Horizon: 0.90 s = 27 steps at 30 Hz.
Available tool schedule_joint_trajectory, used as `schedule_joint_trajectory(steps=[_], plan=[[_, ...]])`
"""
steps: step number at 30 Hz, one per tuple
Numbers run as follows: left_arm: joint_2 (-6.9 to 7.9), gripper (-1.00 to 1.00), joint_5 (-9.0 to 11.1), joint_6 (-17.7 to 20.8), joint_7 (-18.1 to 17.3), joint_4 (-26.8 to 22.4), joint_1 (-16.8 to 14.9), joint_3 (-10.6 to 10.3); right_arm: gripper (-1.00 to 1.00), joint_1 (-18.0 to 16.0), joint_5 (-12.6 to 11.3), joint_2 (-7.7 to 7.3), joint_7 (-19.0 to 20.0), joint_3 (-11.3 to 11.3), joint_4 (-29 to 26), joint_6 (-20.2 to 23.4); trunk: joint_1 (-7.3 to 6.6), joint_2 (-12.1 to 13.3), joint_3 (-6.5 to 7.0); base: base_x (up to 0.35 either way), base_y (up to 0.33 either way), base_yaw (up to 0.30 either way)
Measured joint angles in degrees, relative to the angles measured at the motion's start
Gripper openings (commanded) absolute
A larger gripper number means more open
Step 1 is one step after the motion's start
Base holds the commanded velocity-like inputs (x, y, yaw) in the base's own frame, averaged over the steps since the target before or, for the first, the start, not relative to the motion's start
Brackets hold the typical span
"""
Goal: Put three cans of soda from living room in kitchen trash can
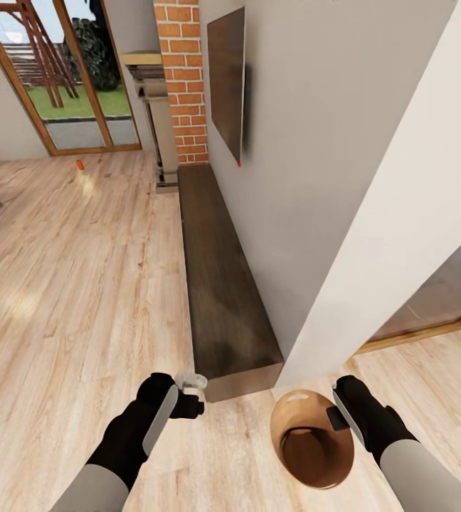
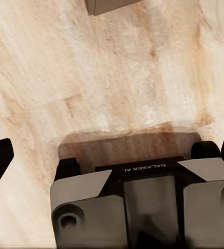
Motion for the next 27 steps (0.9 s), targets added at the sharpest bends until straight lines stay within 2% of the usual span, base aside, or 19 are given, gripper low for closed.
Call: schedule_joint_trajectory(steps=[4,8,12,23,24,27], plan=[[0.03,1.0,0.0,-1.2,-0.02,2.96,-1.16,0.02,-1.0,0.0,-0.01,-0.01,0.0,-0.01,0.0,-0.01,-0.88,1.6,0.72,0.0,0.0,0.0],[0.03,1.0,0.01,-4.1,0.01,9.08,-3.75,0.06,-1.0,0.0,-0.04,-0.02,0.01,-0.05,0.0,-0.01,-1.76,3.21,1.44,0.0,0.0,0.0],[0.03,1.0,0.09,-5.8,0.01,13.04,-5.22,0.07,-1.0,0.0,-0.02,-0.01,0.0,-0.07,0.0,-0.01,-2.64,4.81,2.15,0.0,0.0,0.0],[0.03,1.0,0.16,-6.89,0.02,15.1,-5.96,0.08,-1.0,-0.08,-0.75,0.59,0.9,-0.4,0.04,0.06,-5.05,9.22,4.13,0.0,0.0,0.0],[0.03,1.0,0.17,-6.9,0.02,15.12,-5.97,0.09,-1.0,-0.11,-0.14,0.71,2.07,-0.43,0.11,0.09,-5.27,9.63,4.31,0.0,0.0,0.0],[0.02,1.0,0.18,-6.91,0.02,15.13,-5.98,0.11,-1.0,-0.19,-0.69,0.79,5.97,-0.43,0.21,0.18,-5.93,10.83,4.84,0.0,0.0,0.0]])
